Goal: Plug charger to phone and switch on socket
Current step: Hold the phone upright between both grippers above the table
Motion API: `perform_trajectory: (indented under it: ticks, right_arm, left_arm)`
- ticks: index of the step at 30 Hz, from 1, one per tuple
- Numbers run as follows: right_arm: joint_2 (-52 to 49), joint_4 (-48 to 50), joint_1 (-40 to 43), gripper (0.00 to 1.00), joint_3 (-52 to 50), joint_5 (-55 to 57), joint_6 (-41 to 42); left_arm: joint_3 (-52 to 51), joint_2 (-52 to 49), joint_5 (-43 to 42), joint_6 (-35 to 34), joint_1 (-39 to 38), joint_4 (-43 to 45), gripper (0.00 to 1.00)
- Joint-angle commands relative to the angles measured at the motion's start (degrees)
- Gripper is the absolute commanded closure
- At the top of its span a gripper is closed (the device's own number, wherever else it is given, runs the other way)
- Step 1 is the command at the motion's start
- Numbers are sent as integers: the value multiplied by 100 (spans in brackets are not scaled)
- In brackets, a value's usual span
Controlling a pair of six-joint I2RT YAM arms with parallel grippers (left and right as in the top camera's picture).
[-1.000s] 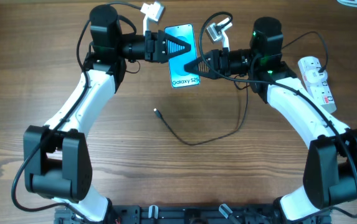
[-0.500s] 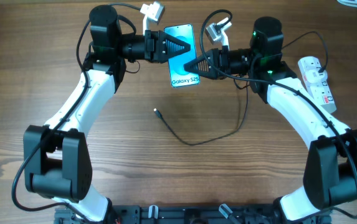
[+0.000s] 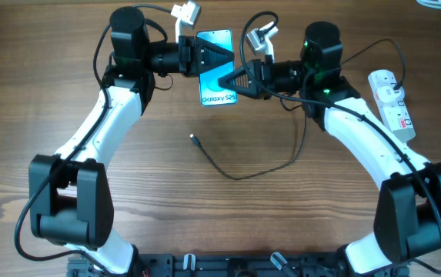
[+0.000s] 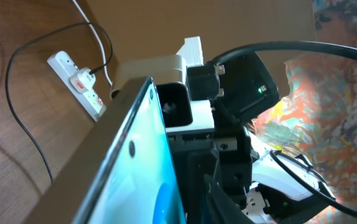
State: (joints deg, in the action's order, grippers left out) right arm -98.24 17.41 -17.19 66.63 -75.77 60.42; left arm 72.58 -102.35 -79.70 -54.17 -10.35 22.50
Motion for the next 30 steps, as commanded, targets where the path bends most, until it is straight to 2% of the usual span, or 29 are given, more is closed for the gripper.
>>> perform_trajectory:
  ticks: [1,4,7,9,18,24,27,30]
  right_arm:
    - [-11,-79,-48,96,52,310,278]
    - [-11,-243,-48,96,52,411,315]
    - [-11,-490,-48,96,48,654,310]
    - [-11,-509,-48,96,44,833,299]
    - [-11,-509,-48,96,44,1198,299]
    - [-11,-509,-48,96,44,1344,297]
    - [-11,-505,-46,96,44,1425,299]
    - [-11,-481,-31,96,44,1445,256]
  left_arm:
    - [61,120,-122,76,-24,94,78]
    - [61,120,-122,76,-24,94,80]
    - [61,120,-125,74,57,94,75]
    - [61,120,-125,-20,140,94,68]
    - [61,120,-190,-55,153,144,72]
    - [61,120,-278,-334,155,586,59]
    - [61,120,-280,-680,164,1012,57]
    - [61,120,-343,-695,164,1032,57]
